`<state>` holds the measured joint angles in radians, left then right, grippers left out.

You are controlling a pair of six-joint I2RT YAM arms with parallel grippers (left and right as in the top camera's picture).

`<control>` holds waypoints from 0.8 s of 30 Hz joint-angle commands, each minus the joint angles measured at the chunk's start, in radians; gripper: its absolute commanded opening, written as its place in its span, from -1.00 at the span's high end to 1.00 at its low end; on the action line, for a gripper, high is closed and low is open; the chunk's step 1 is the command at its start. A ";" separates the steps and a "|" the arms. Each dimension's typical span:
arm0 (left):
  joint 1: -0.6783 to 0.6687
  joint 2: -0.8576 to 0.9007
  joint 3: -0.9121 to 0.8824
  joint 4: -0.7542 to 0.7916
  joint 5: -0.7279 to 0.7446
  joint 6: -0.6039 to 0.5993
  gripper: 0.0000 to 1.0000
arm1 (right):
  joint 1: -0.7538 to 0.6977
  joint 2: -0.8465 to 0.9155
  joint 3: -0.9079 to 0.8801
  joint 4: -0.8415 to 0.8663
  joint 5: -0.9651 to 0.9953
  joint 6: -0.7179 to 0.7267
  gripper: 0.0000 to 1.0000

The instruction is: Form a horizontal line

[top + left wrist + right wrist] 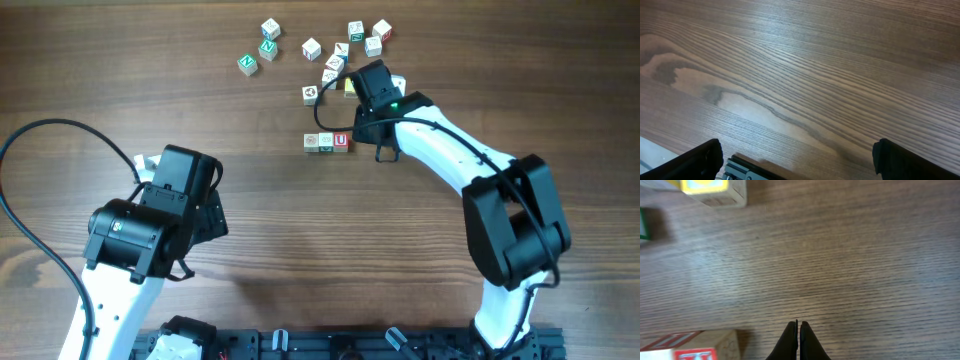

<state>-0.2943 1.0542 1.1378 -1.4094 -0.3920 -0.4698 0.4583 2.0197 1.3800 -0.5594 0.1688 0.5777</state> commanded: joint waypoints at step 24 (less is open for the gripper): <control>0.005 -0.007 -0.006 0.002 -0.002 -0.016 -1.00 | 0.006 0.069 -0.013 0.080 -0.073 -0.004 0.91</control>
<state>-0.2943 1.0542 1.1378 -1.4094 -0.3920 -0.4698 0.4591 2.0659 1.3758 -0.4843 0.1196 0.5785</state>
